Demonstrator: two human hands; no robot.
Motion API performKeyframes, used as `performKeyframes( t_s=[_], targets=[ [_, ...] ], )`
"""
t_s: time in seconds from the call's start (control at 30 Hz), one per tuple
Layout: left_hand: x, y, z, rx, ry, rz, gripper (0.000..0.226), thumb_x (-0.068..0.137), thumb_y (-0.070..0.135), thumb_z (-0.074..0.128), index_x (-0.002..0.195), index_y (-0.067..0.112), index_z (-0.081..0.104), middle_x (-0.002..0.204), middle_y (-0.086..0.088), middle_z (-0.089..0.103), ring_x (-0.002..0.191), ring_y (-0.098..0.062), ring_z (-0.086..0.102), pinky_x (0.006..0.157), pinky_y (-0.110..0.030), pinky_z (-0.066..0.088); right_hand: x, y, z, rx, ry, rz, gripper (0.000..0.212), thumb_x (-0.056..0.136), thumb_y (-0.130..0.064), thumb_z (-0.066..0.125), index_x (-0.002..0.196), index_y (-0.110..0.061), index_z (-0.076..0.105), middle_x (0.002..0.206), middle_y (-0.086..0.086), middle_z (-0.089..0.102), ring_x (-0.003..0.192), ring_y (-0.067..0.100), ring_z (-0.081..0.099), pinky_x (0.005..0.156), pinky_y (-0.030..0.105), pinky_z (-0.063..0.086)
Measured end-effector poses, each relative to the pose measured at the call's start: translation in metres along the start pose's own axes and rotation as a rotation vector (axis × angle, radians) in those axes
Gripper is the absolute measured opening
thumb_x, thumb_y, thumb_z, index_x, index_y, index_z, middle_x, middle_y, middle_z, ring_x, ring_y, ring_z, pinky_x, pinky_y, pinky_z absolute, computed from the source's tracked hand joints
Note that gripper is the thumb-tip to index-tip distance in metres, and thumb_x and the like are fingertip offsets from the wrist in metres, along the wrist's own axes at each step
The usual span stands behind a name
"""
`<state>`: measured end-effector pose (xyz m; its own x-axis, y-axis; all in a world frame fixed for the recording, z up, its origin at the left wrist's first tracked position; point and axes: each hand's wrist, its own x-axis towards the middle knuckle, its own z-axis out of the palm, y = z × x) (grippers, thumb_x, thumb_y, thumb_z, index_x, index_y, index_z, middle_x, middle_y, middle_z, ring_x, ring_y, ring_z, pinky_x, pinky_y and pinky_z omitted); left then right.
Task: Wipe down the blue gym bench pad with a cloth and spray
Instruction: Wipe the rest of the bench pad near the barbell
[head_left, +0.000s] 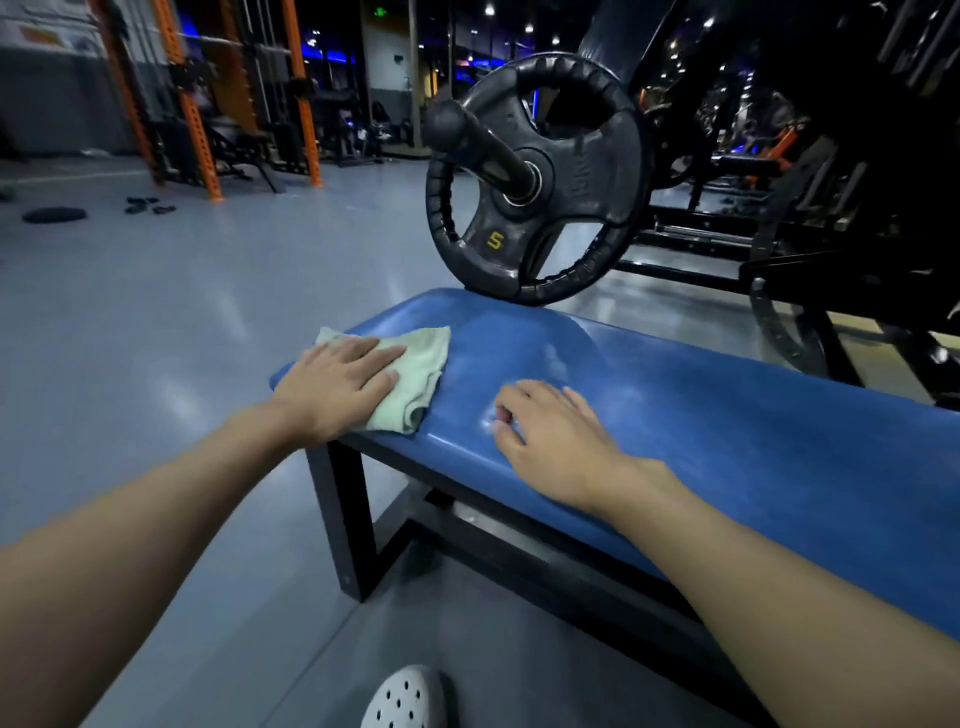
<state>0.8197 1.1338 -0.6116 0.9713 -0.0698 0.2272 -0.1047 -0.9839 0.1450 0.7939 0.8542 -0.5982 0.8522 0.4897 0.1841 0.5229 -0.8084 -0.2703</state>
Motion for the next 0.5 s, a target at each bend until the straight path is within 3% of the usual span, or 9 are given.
performKeyframes(
  t_s=[0.07,0.27,0.33,0.43,0.5],
  targets=[
    [0.003,-0.018,-0.001,-0.031,0.003,-0.034,0.083,0.079,0.072,0.006,0.151,0.041,0.035,0.16,0.002,0.031,0.148,-0.018,0.022,0.121,-0.038,0.013,0.005,0.002,0.006,-0.036,-0.005,-0.022,0.013,0.102,-0.036,0.031,0.1,-0.026,0.04,0.114,-0.008,0.047,0.113,0.016,0.04,0.112,0.041,0.024],
    [-0.002,-0.048,0.002,-0.082,0.05,0.032,0.077,0.088,0.069,0.011,0.152,0.034,0.034,0.158,-0.005,0.033,0.147,-0.022,0.026,0.12,-0.035,0.015,0.006,0.006,0.008,-0.063,-0.019,-0.019,0.042,0.103,-0.041,0.028,0.141,-0.025,0.039,0.147,-0.009,0.036,0.139,0.011,0.028,0.119,0.036,0.013],
    [-0.009,-0.057,0.005,-0.031,0.021,0.11,0.077,0.089,0.074,0.007,0.155,0.038,0.024,0.161,-0.004,0.026,0.149,-0.022,0.02,0.121,-0.034,0.011,0.006,0.005,0.001,-0.039,-0.045,-0.031,0.043,0.104,-0.041,0.031,0.143,-0.024,0.04,0.149,-0.007,0.035,0.141,0.011,0.027,0.118,0.034,0.014],
    [-0.022,-0.08,0.002,0.052,-0.086,0.175,0.08,0.086,0.08,0.012,0.156,0.043,0.003,0.166,0.0,0.005,0.151,-0.014,0.001,0.117,-0.021,-0.005,0.002,0.016,-0.015,-0.056,-0.071,-0.067,0.044,0.102,-0.046,0.037,0.141,-0.028,0.045,0.15,-0.008,0.04,0.144,0.013,0.028,0.116,0.032,0.018],
    [-0.023,-0.09,-0.003,0.116,-0.134,0.236,0.079,0.085,0.08,0.02,0.152,0.049,-0.007,0.166,-0.001,0.0,0.151,-0.016,0.001,0.116,-0.022,-0.002,-0.002,0.023,-0.018,-0.108,-0.111,0.014,0.051,0.1,-0.056,0.03,0.148,-0.038,0.035,0.161,-0.012,0.024,0.151,0.014,0.011,0.121,0.041,0.007]
  ],
)
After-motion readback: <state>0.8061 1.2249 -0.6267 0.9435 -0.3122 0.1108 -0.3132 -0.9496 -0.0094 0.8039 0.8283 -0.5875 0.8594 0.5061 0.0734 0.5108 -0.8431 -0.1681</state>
